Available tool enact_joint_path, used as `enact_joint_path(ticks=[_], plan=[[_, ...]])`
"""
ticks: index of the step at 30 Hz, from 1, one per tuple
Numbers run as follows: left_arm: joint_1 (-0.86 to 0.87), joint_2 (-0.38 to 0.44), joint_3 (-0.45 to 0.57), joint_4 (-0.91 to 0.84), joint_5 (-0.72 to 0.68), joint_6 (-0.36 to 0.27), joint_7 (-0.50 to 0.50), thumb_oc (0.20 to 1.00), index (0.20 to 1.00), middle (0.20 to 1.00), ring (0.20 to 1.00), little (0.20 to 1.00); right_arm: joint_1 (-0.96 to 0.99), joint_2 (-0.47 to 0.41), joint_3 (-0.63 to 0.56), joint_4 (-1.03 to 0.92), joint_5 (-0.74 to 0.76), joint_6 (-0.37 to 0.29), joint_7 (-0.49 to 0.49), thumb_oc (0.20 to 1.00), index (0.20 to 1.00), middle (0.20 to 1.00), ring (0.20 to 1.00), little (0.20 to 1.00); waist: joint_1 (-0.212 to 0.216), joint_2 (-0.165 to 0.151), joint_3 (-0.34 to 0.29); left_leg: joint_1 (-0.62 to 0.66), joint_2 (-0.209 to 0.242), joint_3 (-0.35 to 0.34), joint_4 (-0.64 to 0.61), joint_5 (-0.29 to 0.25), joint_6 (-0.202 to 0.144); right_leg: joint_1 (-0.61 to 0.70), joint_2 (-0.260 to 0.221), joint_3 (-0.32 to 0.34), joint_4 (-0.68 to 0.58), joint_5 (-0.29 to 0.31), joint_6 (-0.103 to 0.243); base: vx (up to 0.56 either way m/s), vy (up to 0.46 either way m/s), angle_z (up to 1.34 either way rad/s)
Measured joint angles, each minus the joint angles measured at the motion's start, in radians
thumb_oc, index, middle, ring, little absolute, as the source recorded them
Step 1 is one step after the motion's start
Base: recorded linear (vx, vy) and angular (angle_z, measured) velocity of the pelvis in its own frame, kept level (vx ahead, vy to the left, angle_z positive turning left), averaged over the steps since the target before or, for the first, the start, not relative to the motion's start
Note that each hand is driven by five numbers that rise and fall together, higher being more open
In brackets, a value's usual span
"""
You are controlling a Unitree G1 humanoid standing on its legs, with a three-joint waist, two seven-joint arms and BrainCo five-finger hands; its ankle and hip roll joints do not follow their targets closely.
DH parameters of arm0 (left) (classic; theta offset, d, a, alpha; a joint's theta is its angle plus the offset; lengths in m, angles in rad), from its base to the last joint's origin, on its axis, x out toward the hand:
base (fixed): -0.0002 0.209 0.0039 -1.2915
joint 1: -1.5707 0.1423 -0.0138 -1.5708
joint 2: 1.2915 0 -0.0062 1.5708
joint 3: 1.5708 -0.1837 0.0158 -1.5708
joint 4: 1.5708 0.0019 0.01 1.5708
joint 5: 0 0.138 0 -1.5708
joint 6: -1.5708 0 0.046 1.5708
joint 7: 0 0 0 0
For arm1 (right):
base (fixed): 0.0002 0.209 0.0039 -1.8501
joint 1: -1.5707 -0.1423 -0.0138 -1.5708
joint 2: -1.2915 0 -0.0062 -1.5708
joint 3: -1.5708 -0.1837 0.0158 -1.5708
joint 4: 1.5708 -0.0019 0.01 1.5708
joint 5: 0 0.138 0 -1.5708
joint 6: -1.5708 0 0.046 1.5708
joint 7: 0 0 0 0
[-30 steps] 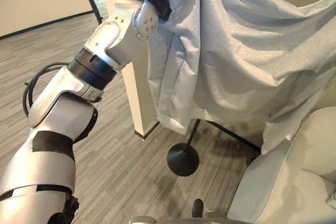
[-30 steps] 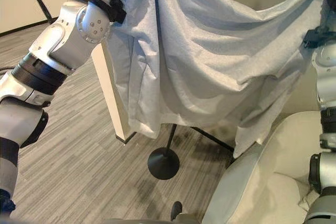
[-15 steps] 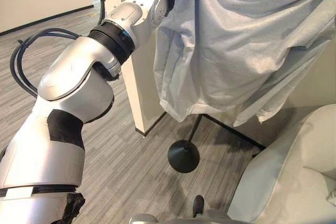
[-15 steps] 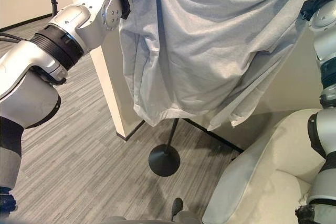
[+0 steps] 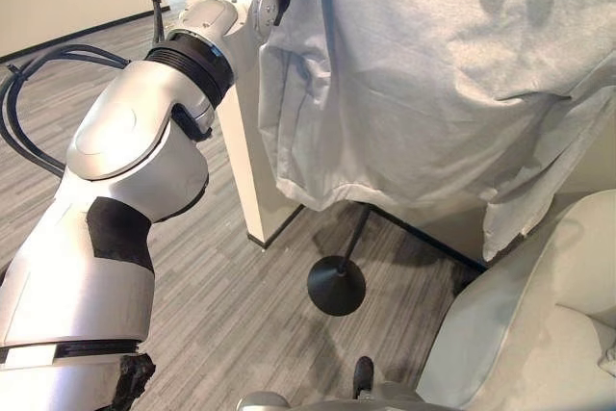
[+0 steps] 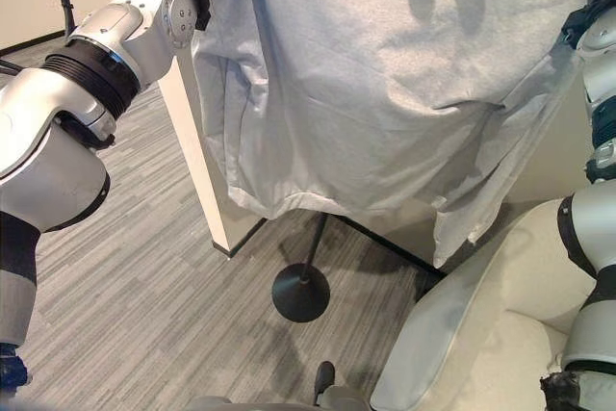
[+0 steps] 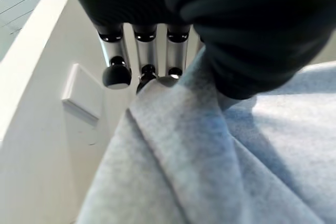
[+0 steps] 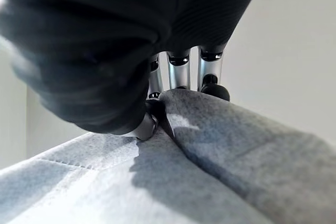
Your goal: Hang the clothes on the sofa on the clothes rack.
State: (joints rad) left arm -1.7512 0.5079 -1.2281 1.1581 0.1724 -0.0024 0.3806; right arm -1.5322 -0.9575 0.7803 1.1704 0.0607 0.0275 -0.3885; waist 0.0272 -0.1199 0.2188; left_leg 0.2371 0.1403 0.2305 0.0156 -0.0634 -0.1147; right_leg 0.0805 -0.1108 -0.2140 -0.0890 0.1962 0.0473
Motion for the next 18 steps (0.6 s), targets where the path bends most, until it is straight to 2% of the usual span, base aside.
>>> enact_joint_path(ticks=[6, 9, 11, 13, 14, 16, 18], plan=[[0.011, 0.013, -0.02, 0.04, 0.001, 0.001, -0.036, 0.2, 0.2, 0.2, 0.2, 0.2, 0.015, 0.052, -0.006, -0.001, 0.0, -0.002, 0.008, 0.2, 0.2, 0.2, 0.2, 0.2, -0.002, -0.002, 0.001, -0.015, 0.001, 0.002, 0.033, -0.024, 0.002, -0.005, -0.002, 0.005, 0.005, 0.002, 0.001, 0.0, 0.011, -0.02], [0.03, 0.024, -0.021, 0.039, 0.002, 0.001, -0.052, 0.2, 0.2, 0.2, 0.2, 0.2, 0.075, 0.06, -0.053, -0.022, -0.002, -0.013, 0.012, 0.2, 0.2, 0.2, 0.2, 0.2, -0.001, -0.01, 0.003, -0.032, 0.001, 0.005, 0.052, -0.031, 0.003, -0.024, -0.003, 0.008, 0.021, 0.003, 0.0, -0.01, 0.021, -0.05], [0.071, 0.038, -0.017, 0.027, 0.003, 0.001, -0.063, 0.2, 0.2, 0.2, 0.2, 0.2, 0.166, 0.062, -0.11, -0.087, -0.003, -0.02, 0.014, 0.2, 0.2, 0.2, 0.2, 0.2, -0.002, -0.01, 0.003, -0.041, 0.001, 0.008, 0.061, -0.038, 0.005, -0.032, -0.005, 0.008, 0.03, 0.003, 0.0, 0.02, 0.01, -0.06], [0.143, 0.059, 0.028, 0.003, 0.005, -0.001, -0.07, 0.2, 0.2, 0.2, 0.2, 0.2, 0.307, 0.075, -0.233, -0.173, -0.011, -0.023, 0.019, 0.2, 0.2, 0.2, 0.2, 0.2, -0.003, -0.011, 0.003, -0.039, 0.001, 0.016, 0.06, -0.038, 0.005, -0.037, -0.005, 0.008, 0.04, 0.003, 0.0, 0.02, 0.011, -0.08], [0.205, 0.085, 0.057, -0.016, 0.005, -0.001, -0.075, 0.2, 0.2, 0.2, 0.2, 0.2, 0.407, 0.079, -0.258, -0.252, -0.04, -0.022, 0.028, 0.2, 0.2, 0.2, 0.2, 0.2, -0.005, -0.011, 0.004, -0.032, 0.001, 0.024, 0.059, -0.038, 0.005, -0.038, -0.005, 0.009, 0.041, 0.003, 0.0, 0.01, 0.017, -0.13], [0.254, 0.101, 0.056, -0.02, 0.006, 0.0, -0.093, 0.2, 0.2, 0.2, 0.2, 0.2, 0.448, 0.104, -0.256, -0.281, -0.063, -0.02, 0.036, 0.2, 0.2, 0.2, 0.2, 0.2, -0.016, -0.012, 0.012, -0.032, -0.001, 0.026, 0.059, -0.038, 0.005, -0.041, -0.007, 0.01, 0.041, 0.005, -0.003, -0.01, 0.028, -0.09], [0.295, 0.111, 0.094, -0.039, 0.021, -0.002, -0.1, 0.2, 0.2, 0.2, 0.2, 0.2, 0.523, 0.11, -0.333, -0.368, -0.08, -0.023, 0.034, 0.2, 0.2, 0.2, 0.2, 0.2, -0.022, -0.009, 0.018, -0.034, -0.001, 0.027, 0.059, -0.038, 0.005, -0.043, -0.006, 0.01, 0.041, 0.006, -0.005, 0.0, 0.0, 0.0]])
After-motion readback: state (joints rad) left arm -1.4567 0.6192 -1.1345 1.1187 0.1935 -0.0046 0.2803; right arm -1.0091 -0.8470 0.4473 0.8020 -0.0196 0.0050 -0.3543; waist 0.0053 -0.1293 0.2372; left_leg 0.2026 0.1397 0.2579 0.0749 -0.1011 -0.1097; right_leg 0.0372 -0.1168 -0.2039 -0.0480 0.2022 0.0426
